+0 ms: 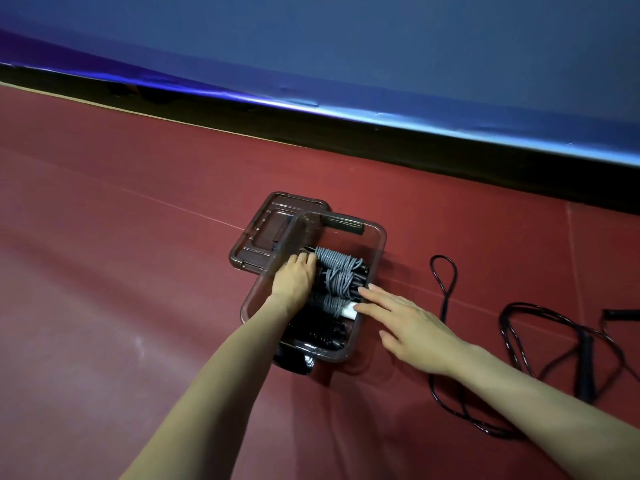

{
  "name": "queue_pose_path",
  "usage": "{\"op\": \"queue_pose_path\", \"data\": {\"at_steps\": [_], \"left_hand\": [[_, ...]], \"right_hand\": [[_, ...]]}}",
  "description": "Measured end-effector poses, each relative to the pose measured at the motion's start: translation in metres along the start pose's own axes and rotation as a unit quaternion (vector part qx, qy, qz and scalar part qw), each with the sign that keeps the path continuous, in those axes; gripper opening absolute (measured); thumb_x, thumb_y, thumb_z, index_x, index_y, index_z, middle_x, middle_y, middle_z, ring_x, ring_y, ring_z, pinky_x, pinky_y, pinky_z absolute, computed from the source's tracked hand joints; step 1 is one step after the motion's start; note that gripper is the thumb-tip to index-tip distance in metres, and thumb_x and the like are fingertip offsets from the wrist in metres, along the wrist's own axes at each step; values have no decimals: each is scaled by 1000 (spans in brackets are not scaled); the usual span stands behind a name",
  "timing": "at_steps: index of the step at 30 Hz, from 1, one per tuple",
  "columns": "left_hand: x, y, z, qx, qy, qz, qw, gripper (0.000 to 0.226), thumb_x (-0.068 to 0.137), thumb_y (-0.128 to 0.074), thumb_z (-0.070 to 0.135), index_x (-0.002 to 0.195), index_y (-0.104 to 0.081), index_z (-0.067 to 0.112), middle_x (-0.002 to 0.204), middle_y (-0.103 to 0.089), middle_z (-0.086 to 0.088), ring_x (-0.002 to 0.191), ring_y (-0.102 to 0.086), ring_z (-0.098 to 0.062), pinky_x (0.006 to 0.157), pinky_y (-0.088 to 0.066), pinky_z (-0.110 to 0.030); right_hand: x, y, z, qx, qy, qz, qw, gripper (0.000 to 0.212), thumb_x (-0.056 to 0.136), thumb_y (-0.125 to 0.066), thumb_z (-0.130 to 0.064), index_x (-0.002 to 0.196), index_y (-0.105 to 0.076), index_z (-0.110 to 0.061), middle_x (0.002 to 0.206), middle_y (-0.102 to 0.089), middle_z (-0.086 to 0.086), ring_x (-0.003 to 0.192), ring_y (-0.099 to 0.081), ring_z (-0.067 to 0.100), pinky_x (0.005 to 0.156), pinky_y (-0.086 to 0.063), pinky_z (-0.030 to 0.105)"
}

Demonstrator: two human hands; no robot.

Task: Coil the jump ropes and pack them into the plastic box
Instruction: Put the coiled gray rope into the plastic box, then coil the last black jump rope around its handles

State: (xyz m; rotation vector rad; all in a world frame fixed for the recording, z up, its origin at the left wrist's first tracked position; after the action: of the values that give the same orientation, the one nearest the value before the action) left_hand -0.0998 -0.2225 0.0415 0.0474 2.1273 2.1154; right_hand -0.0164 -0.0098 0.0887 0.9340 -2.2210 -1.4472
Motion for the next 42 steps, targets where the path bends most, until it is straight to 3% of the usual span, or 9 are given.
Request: {"op": "queue_pose_path", "data": {"at_steps": [6,10,12,17,22,26,30,36,42], "left_hand": [[4,3,-4,-109,-3,-6,994,26,88,-51,1,113,-49,5,118,-51,-16,110,-52,-37,85,-46,-44],[-14,30,3,-239,12,82,967,38,91,-58,11,128,-53,6,125,-53,-15,116,-50,-32,96,-43,-42],[-27,46,9,-302,20,109,947,28,93,-57,12,121,-58,8,117,-62,-10,108,-57,-27,92,-46,-38],[-55,81,48,-413,0,112,904,13,94,-53,9,96,-65,16,79,-72,0,75,-67,-19,72,-53,-40],[-55,86,123,-415,-80,66,904,12,95,-53,12,93,-63,19,69,-68,5,65,-64,-15,67,-52,-35],[-48,69,178,-401,-119,13,908,14,93,-53,16,88,-59,27,71,-69,6,63,-64,-13,69,-53,-36],[-48,47,230,-398,-126,-34,908,12,90,-48,23,93,-58,29,77,-70,9,77,-67,-20,75,-53,-40],[-59,6,287,-378,-134,-105,910,22,92,-49,14,111,-58,19,98,-70,1,89,-62,-26,80,-49,-36],[-78,-34,313,-355,-117,-183,909,22,95,-51,24,114,-49,13,110,-66,-7,101,-60,-32,85,-48,-40]], "right_hand": [[2,2,3,62,-17,-10,998,60,94,-48,-6,147,-37,-32,160,-16,-16,147,-2,-2,122,-12,31],[0,0,5,107,-29,16,994,61,95,-50,-8,149,-34,-31,158,-21,-15,147,-10,0,120,-13,29],[-6,2,10,154,-55,64,985,55,94,-52,-8,145,-42,-27,153,-35,-11,142,-27,3,118,-20,26],[-40,19,39,274,-162,226,921,35,87,-59,3,112,-62,-21,102,-66,-2,95,-60,5,87,-41,16],[-110,23,90,291,-267,325,859,26,86,-59,6,88,-64,-20,82,-67,-3,77,-60,13,72,-45,15],[-164,23,123,260,-322,378,828,26,85,-62,5,82,-65,-21,77,-67,-7,68,-56,0,68,-43,10],[-207,21,152,229,-360,384,819,22,85,-61,7,83,-66,-14,76,-64,-12,68,-56,-5,66,-41,5],[-253,1,186,179,-429,347,814,27,82,-55,10,86,-66,-15,83,-63,0,76,-60,22,68,-41,16],[-280,-32,197,70,-493,191,846,32,86,-56,-7,114,-63,-20,116,-57,-6,114,-46,18,92,-25,29]]}}
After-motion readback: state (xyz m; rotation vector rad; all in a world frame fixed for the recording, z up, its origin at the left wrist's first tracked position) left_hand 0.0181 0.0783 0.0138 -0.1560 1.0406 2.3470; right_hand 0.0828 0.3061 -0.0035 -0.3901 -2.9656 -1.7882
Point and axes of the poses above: each hand's wrist, its own x-axis towards the middle knuckle, its own y-axis out of the back of the hand, z = x × y, the point moved 4 cm from there along x, towards the middle knuckle
